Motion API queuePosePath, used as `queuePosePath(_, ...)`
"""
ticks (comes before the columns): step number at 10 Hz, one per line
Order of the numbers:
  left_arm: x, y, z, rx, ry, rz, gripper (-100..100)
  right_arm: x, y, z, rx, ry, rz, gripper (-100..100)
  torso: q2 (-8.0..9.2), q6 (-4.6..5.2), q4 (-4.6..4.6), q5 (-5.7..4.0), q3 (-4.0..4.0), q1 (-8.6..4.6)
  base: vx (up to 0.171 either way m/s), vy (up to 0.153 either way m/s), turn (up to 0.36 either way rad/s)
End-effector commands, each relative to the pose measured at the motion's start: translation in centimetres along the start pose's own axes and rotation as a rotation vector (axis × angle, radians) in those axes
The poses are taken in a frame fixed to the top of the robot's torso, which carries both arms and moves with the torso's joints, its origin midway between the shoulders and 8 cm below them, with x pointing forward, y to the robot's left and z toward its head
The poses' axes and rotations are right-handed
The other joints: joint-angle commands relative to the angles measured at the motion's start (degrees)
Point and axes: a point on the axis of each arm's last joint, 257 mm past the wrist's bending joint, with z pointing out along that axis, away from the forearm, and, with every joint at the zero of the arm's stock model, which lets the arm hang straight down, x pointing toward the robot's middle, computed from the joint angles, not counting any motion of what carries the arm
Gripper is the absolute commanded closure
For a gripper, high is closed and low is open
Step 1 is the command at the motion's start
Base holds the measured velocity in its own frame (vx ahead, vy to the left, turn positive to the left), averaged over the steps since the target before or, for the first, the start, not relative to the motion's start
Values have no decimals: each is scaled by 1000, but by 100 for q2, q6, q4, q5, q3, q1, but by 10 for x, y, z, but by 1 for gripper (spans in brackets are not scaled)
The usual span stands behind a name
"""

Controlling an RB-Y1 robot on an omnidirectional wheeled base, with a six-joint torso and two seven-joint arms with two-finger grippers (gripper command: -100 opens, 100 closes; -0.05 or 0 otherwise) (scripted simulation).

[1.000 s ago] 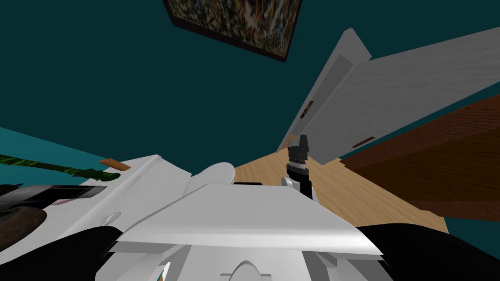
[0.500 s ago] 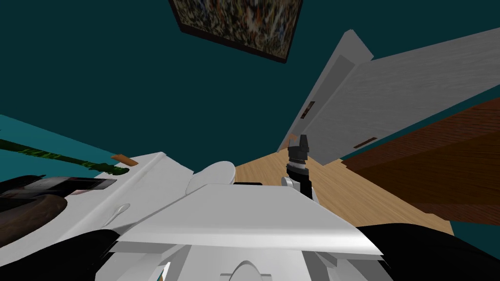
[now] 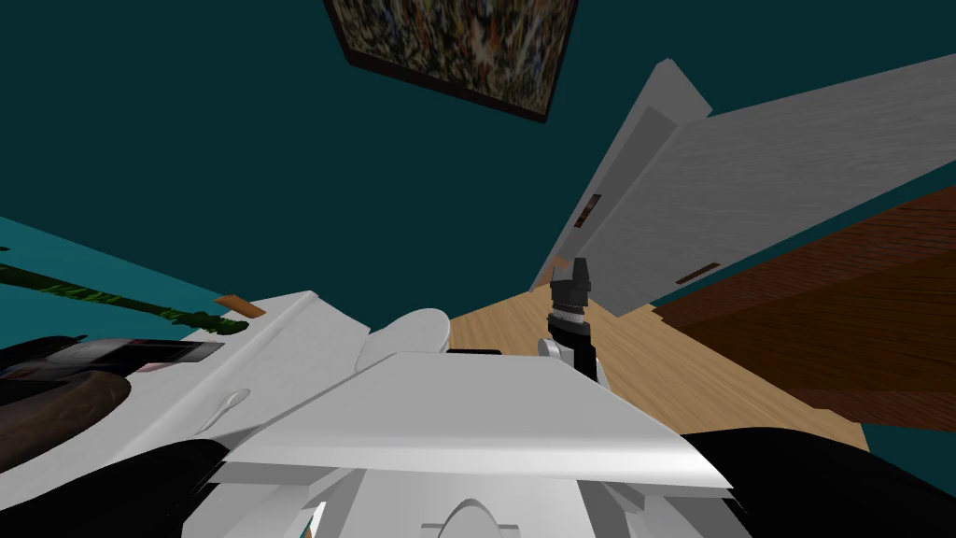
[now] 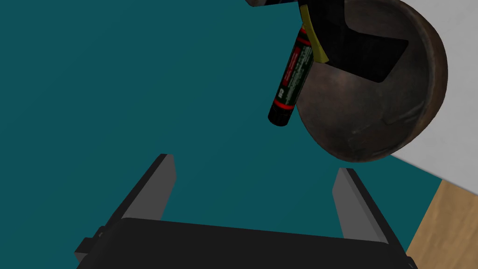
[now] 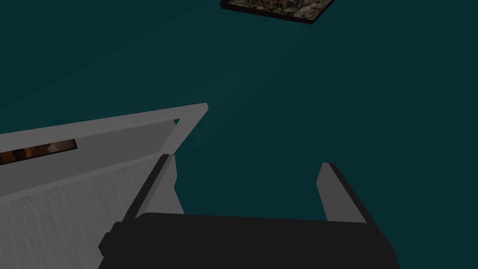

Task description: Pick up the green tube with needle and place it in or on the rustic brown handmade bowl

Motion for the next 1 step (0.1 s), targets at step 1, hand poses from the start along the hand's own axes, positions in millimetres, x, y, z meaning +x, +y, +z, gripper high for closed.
queuePosePath(1,0,0,0,0,0,0,0,0,0,0,0,0,0,0,0,0,0,0,0,0,0,0,0)
